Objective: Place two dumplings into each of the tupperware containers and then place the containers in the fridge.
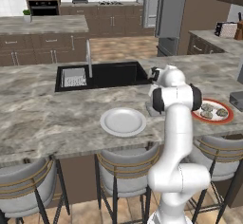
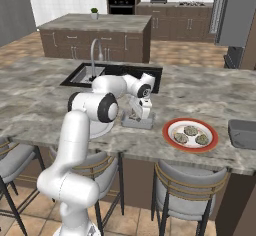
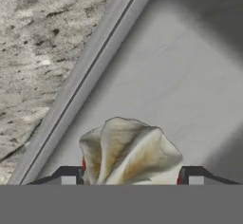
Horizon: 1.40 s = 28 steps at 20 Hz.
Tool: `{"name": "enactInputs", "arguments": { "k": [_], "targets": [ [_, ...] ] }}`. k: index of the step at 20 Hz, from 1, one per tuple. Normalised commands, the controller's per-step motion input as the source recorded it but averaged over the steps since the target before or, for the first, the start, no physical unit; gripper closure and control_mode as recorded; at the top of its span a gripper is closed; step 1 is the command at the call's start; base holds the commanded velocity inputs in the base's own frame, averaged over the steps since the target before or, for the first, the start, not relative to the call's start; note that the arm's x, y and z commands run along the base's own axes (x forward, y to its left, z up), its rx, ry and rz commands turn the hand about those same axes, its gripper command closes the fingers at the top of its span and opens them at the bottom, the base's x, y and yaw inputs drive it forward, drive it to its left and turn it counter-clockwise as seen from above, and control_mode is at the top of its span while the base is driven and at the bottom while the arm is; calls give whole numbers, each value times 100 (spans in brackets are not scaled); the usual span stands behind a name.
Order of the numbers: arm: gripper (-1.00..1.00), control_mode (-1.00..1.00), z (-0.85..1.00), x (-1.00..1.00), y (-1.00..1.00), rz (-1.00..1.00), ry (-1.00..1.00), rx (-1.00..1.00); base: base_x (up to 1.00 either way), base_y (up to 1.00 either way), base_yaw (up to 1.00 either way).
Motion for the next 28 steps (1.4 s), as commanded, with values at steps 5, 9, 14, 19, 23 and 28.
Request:
{"name": "enactInputs", "arguments": {
  "k": [5,9,14,19,23,28],
  "targets": [
    [100,-100,-19,29,0,-4,0,0,0,0,0],
    [-100,-100,0,-1,-9,-5,-4,1,0,0,0],
    [-100,-100,7,-9,-1,-2,-5,0,0,0,0],
    [-100,-100,15,-15,0,0,-6,0,0,0,0],
    [-100,-100,69,-87,-59,0,-10,-6,0,0,0],
    [-100,-100,52,-100,-73,1,-17,-17,0,0,0]
  ]
}}
